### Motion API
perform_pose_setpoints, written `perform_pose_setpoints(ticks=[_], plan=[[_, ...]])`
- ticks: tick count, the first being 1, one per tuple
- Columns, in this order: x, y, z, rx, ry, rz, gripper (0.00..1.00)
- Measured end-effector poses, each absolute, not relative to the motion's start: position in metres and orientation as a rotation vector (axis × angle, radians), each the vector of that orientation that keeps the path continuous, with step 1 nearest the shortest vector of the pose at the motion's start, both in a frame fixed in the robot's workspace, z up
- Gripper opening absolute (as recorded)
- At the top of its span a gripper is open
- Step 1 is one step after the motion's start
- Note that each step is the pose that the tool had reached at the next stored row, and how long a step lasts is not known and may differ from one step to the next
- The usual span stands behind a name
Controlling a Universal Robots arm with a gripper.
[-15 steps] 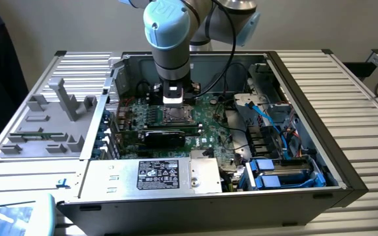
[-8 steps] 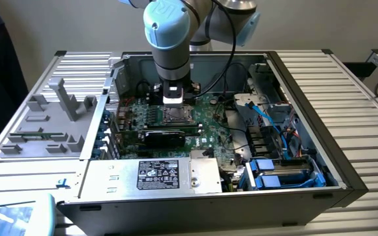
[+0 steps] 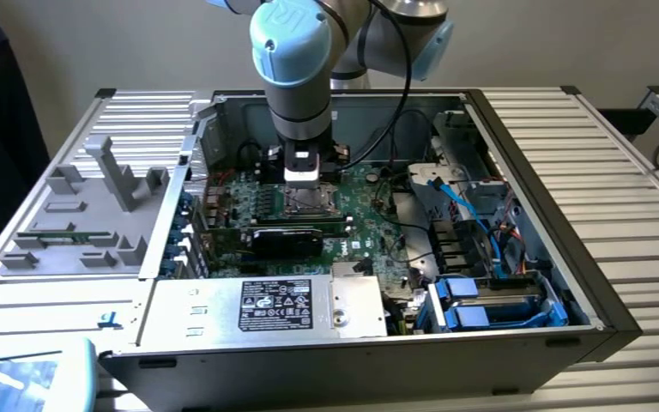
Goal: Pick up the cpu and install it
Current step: 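Install the first cpu locking lever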
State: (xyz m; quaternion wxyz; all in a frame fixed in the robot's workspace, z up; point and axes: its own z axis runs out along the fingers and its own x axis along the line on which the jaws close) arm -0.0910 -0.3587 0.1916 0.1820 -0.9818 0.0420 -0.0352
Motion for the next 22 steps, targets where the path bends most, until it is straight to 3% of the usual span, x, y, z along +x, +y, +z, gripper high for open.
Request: perform_pose_setpoints(ticks=[15, 22], plan=[[-0.091, -0.359, 0.196, -2.771, 0.119, -0.099, 0.12], [-0.099, -0.359, 0.218, -2.768, 0.119, -0.097, 0.12]])
